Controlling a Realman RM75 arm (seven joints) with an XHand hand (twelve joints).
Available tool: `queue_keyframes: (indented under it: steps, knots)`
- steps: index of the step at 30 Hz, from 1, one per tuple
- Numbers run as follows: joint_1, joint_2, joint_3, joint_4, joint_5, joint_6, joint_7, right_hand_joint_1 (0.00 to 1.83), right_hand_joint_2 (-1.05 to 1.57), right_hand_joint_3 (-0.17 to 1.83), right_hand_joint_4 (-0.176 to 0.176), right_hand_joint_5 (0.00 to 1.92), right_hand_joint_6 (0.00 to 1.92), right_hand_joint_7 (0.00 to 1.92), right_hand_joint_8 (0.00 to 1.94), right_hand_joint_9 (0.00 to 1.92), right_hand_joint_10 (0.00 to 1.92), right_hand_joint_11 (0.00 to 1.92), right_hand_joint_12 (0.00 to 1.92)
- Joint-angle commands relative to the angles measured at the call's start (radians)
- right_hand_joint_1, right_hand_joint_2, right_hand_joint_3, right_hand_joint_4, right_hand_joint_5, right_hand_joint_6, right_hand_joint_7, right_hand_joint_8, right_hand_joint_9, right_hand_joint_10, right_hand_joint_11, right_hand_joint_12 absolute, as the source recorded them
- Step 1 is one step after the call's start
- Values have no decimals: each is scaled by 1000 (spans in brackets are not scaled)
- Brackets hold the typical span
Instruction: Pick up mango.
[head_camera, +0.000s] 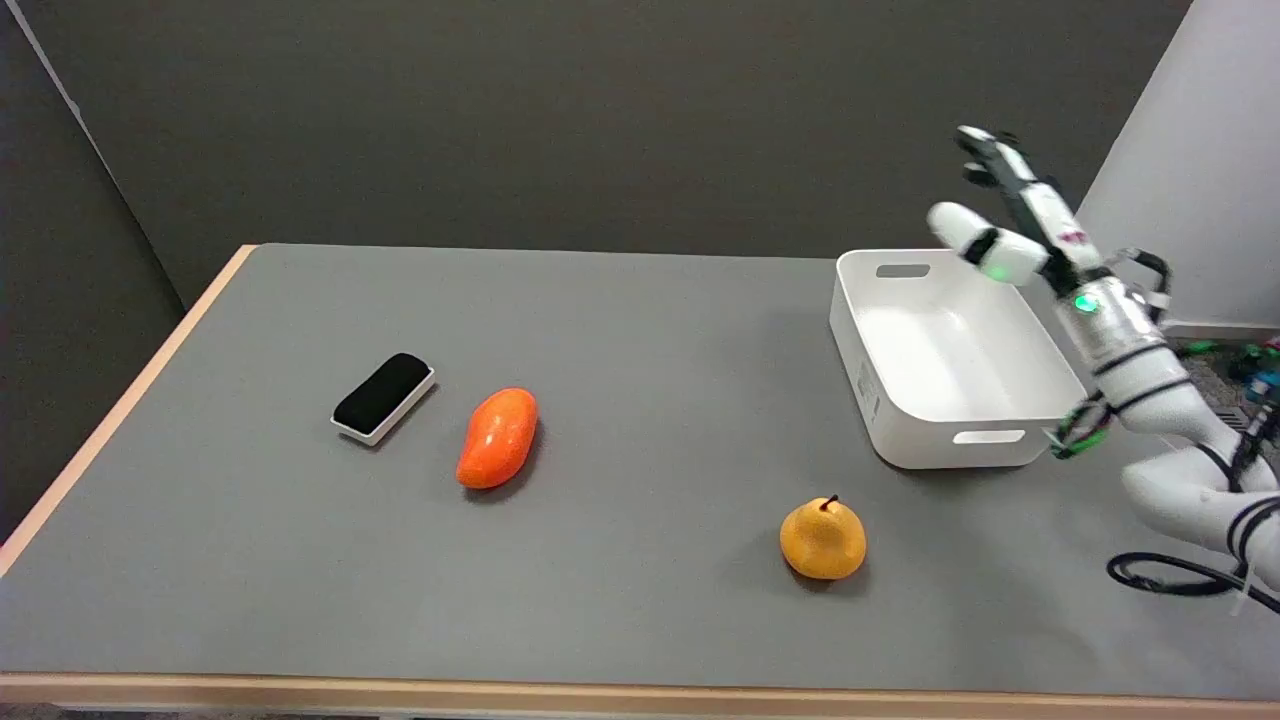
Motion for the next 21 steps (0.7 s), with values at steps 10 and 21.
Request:
queue_keyframes:
  steps: [10,21]
  knots:
    - [249,-282,-497,808,-274,-633,-484,708,547,968,-32,39,385,61,155,12,240,1,705]
    - [449,-306,-740,783,-276,-809,-735,737,598,975,58,-1,148,-1,116,-1,347,-1,833]
